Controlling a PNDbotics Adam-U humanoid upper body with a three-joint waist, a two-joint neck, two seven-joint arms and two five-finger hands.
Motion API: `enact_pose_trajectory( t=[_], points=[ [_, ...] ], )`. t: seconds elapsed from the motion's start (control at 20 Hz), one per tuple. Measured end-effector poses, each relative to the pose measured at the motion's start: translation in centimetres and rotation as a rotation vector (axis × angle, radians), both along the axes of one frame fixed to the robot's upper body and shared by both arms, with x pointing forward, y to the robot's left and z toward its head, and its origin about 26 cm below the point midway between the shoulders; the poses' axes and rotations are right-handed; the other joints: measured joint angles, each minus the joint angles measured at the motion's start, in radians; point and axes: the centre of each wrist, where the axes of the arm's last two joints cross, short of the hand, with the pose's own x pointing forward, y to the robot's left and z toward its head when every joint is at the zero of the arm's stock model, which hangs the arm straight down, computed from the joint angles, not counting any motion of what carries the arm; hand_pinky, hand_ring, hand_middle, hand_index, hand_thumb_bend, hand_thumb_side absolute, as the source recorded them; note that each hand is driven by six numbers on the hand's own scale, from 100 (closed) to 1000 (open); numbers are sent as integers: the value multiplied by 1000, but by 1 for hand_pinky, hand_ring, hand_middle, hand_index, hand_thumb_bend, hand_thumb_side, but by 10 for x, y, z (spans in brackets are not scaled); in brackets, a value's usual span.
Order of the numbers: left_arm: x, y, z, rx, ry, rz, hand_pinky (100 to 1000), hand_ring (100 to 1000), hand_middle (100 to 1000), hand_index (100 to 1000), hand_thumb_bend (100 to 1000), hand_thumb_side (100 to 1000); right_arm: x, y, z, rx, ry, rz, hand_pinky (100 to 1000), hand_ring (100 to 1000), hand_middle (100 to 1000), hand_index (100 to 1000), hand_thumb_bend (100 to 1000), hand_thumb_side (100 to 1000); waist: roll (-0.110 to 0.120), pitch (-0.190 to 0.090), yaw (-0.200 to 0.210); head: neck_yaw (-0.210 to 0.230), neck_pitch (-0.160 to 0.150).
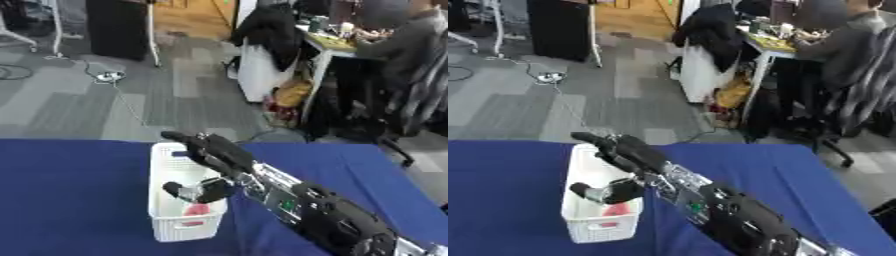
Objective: Pick up objects on the table and place them in the box.
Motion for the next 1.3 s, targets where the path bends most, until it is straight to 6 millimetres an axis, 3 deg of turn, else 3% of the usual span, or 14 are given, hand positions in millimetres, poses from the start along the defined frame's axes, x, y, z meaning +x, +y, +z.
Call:
enact_pose_trajectory(
  t=[0.05,0.1,0.15,0.3,0.35,0.4,0.7,0.95,1.1,1.3],
  points=[
    [0,0,0,1,1,0,578,620,782,842,190,994,-1,-2,-3,-1,5,-5,100,366,487,1000,436,1000,2,0,-3,0,-2],
    [1,1,-1,1,2,2,579,620,782,842,190,994,-2,-4,-5,-5,10,-11,100,311,439,1000,447,1000,4,0,-5,0,-9],
    [1,1,-1,1,2,4,577,620,782,842,189,994,-3,-6,-6,-8,12,-16,100,446,546,1000,427,1000,6,0,-7,0,-15],
    [3,6,-4,7,5,18,576,619,783,842,188,993,-12,-12,-11,-13,25,-26,100,488,583,1000,393,1000,11,0,-25,-1,-65],
    [4,7,-6,11,8,24,575,618,782,842,188,993,-17,-15,-11,-12,28,-25,100,488,582,1000,439,1000,14,0,-34,-1,-82],
    [5,10,-7,12,8,33,573,617,783,842,187,993,-24,-16,-9,-4,24,-19,100,488,579,1000,374,1000,19,-1,-44,0,-100],
    [12,34,-21,48,14,118,557,609,783,842,179,992,-88,-5,-1,158,29,61,100,490,566,1000,359,1000,51,-15,-148,56,-210],
    [20,63,-40,124,16,210,537,599,784,838,170,993,-117,-7,-17,383,44,74,107,486,562,1000,375,1000,82,-28,-244,137,-292],
    [25,80,-54,176,20,259,517,585,775,815,165,992,-122,-7,-26,518,6,80,125,486,561,1000,315,1000,98,-34,-288,186,-317],
    [31,101,-71,224,37,313,484,519,690,742,161,987,-122,-5,-28,665,-92,132,169,495,579,1000,261,1000,112,-44,-322,216,-325]
  ],
)
